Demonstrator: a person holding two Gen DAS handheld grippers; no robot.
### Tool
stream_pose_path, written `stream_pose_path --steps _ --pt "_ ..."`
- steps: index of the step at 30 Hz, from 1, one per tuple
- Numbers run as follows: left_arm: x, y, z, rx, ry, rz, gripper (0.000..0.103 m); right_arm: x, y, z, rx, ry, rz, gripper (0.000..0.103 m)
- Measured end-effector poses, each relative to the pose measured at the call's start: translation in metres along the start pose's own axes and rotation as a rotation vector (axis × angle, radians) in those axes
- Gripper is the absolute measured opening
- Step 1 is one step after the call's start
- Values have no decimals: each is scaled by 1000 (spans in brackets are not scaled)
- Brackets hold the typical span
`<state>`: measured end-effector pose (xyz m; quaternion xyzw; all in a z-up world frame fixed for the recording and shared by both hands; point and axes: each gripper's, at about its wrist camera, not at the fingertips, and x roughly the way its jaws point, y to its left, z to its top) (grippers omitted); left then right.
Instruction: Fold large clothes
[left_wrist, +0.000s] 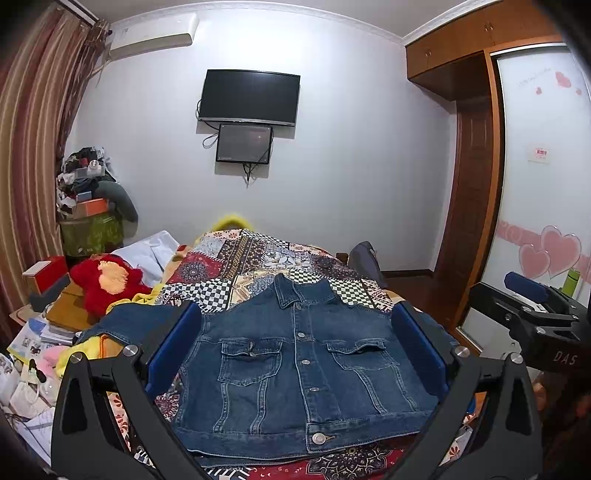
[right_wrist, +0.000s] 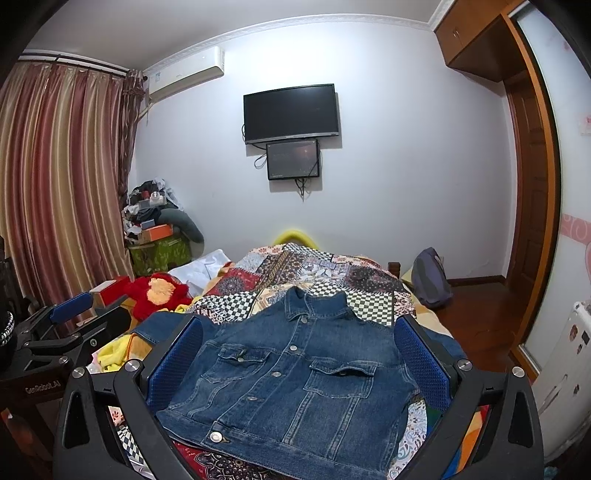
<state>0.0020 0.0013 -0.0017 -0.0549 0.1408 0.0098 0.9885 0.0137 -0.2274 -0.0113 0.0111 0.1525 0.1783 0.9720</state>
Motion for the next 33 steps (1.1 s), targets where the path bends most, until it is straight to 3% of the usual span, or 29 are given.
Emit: stream_pose_path --steps 33 --pt "7 4 -5 -13 16 -6 103 8 -1 -5 6 18 0 103"
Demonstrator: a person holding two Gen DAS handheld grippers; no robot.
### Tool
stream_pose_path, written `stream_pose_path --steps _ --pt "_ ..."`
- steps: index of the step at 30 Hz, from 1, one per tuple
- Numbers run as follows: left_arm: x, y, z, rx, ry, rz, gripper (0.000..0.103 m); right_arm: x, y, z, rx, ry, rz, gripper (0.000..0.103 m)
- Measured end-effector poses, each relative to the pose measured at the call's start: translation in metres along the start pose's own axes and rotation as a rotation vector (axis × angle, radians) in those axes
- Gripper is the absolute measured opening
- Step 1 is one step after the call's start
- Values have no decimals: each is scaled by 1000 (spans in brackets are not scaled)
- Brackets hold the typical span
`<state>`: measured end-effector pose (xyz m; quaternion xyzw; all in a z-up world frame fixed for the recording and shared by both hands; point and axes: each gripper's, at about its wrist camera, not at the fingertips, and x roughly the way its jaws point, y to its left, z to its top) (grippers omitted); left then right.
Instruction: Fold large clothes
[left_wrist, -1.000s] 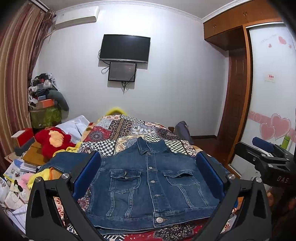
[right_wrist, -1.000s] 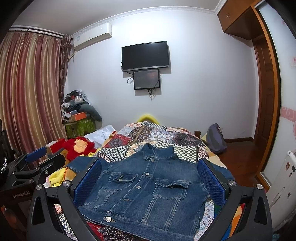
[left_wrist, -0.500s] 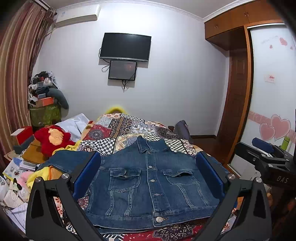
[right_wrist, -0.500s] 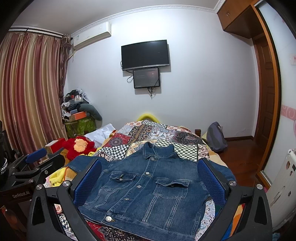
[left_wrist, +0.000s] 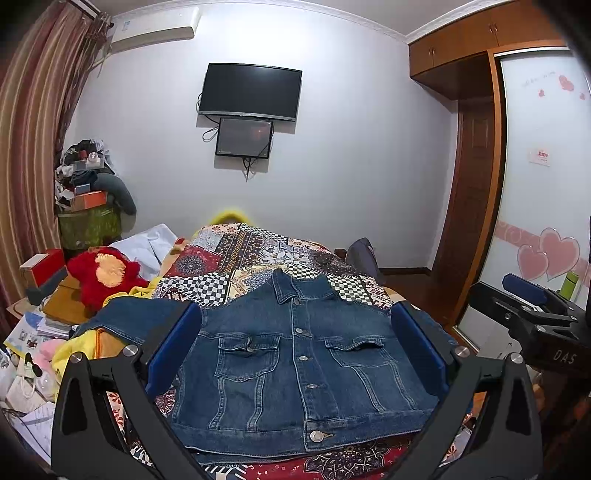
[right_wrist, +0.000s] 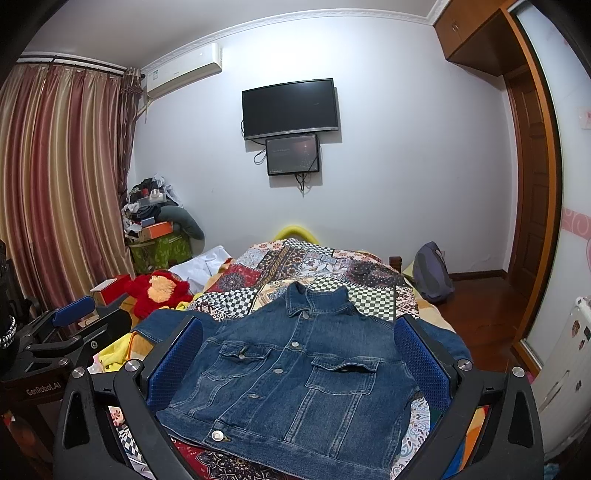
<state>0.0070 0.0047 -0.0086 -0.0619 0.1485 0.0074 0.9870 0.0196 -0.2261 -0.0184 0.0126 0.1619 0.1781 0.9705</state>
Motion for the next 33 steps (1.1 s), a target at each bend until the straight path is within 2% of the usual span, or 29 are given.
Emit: stream_pose_path --steps 14,20,26,33 --pt "3 5 -3 -13 1 6 103 4 5 -4 -4 18 7 103" --pt "10 17 -4 -32 11 20 103 20 12 -1 -17 48 11 103" --pt "30 40 -6 -51 32 81 103 48 20 2 -30 111 19 103" --pt "76 103 -9 -100 126 205 103 105 28 2 -57 193 -4 103"
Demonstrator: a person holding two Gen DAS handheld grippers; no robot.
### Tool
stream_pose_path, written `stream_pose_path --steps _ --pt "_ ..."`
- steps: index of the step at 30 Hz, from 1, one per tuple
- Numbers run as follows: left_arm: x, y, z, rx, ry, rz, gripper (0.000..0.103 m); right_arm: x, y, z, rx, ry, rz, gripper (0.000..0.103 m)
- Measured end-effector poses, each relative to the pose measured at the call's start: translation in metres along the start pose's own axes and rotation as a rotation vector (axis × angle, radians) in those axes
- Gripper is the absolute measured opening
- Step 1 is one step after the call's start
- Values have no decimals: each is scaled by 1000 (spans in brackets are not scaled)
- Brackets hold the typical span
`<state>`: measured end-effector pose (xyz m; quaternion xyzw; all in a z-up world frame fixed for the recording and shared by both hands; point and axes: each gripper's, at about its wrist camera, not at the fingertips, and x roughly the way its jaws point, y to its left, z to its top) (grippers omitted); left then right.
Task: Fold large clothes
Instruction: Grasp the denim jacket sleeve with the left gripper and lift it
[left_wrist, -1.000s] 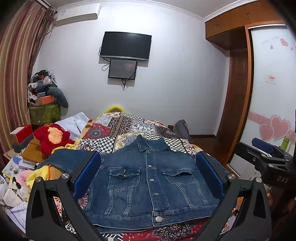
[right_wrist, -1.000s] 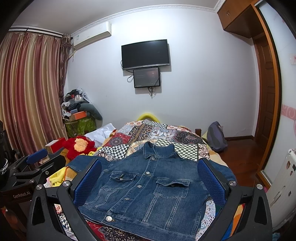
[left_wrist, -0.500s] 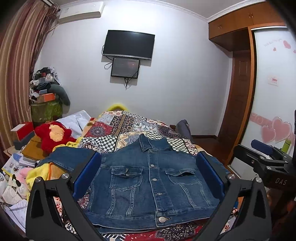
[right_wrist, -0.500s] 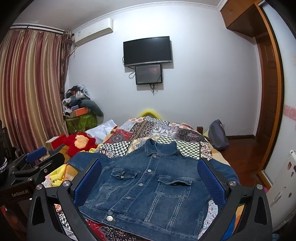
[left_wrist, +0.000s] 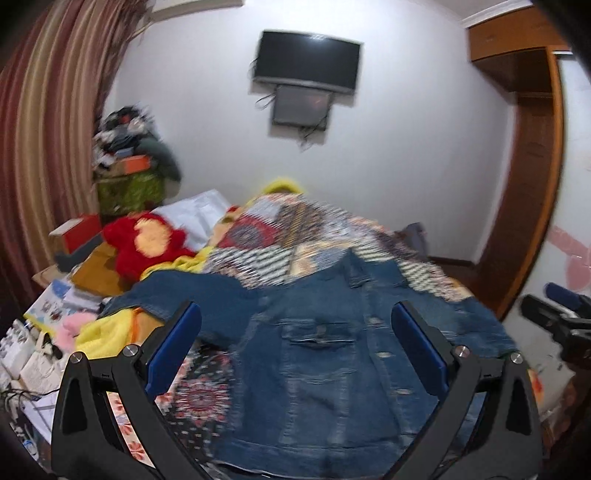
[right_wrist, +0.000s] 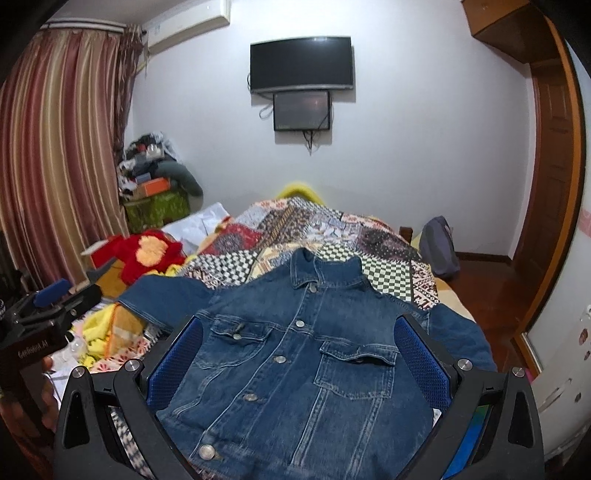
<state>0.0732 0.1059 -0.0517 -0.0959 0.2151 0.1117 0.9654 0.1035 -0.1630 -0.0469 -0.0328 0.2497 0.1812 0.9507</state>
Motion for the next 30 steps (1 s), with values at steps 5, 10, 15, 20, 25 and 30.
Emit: stream_pose_path --steps 5,10,15,20,25,30 --pt "52 51 6 -34 74 131 103 58 -2 13 6 106 4 103" --pt "110 109 3 -99 173 205 103 119 6 22 -57 214 -5 103" --pt "166 152 -18 -187 336 219 103 170 24 13 -138 262 -12 103" --pt "208 174 -49 -293 474 193 103 219 37 -5 -170 359 29 103" --pt "230 180 -58 -359 530 83 92 250 39 -19 -158 445 71 103" --pt "247 192 -52 -469 514 -17 83 261 36 -26 -140 476 84 103"
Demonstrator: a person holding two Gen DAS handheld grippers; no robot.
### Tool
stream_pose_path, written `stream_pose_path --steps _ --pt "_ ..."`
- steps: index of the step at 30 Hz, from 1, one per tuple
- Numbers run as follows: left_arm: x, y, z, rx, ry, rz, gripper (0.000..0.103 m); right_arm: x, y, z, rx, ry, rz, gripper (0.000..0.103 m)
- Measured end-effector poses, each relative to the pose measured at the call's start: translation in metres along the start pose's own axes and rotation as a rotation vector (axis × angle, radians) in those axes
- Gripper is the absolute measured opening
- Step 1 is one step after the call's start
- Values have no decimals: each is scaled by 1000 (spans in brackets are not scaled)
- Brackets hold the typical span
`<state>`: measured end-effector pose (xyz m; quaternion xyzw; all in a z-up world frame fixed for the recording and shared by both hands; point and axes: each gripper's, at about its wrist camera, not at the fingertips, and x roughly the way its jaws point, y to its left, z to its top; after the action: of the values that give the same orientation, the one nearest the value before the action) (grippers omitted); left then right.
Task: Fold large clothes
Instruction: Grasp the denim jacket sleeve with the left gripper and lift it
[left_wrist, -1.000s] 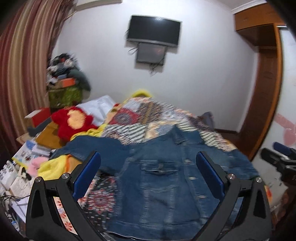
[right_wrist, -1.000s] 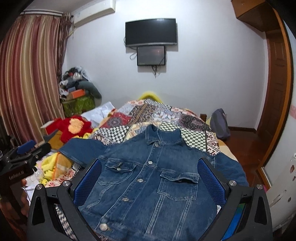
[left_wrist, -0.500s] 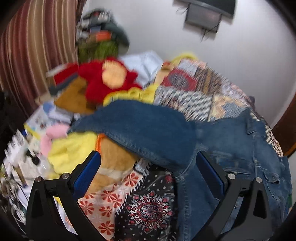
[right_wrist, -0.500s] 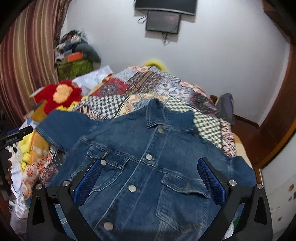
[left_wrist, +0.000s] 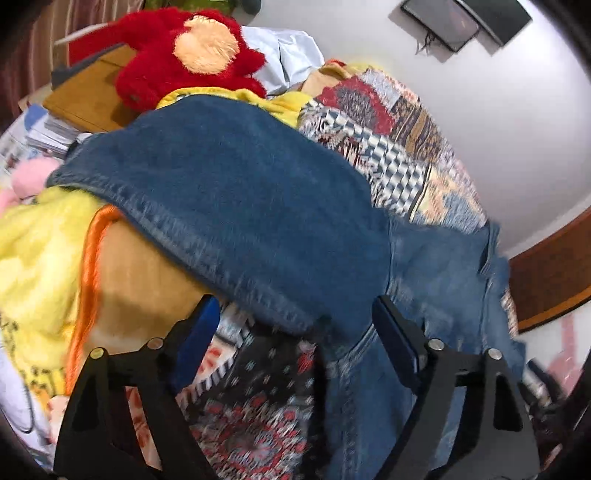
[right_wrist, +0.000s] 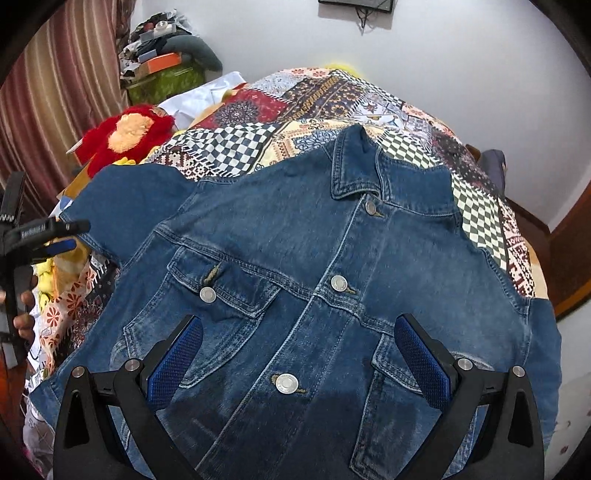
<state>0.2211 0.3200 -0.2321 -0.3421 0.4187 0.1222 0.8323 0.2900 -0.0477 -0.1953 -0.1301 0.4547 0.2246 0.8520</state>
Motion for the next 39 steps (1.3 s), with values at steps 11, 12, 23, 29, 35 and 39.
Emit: stream_pose_path --steps 11,12,23,29,35,39 --pt "13 12 27 -47 -2 96 24 -10 -1 1 9 -13 13 103" --pt "8 11 29 -45 -17 92 23 -13 -1 0 9 -19 11 103" --pt "-34 -103 15 274 -126 66 13 -62 -18 -3 36 -122 -41 103" --pt "32 -129 -25 271 120 -64 2 -89 -32 -12 64 -163 -51 103" --pt "55 -122 -42 207 192 -55 3 -109 -44 -26 44 -189 -136 103" --pt "21 -112 -28 212 110 11 60 -113 -53 -31 43 -202 -194 103"
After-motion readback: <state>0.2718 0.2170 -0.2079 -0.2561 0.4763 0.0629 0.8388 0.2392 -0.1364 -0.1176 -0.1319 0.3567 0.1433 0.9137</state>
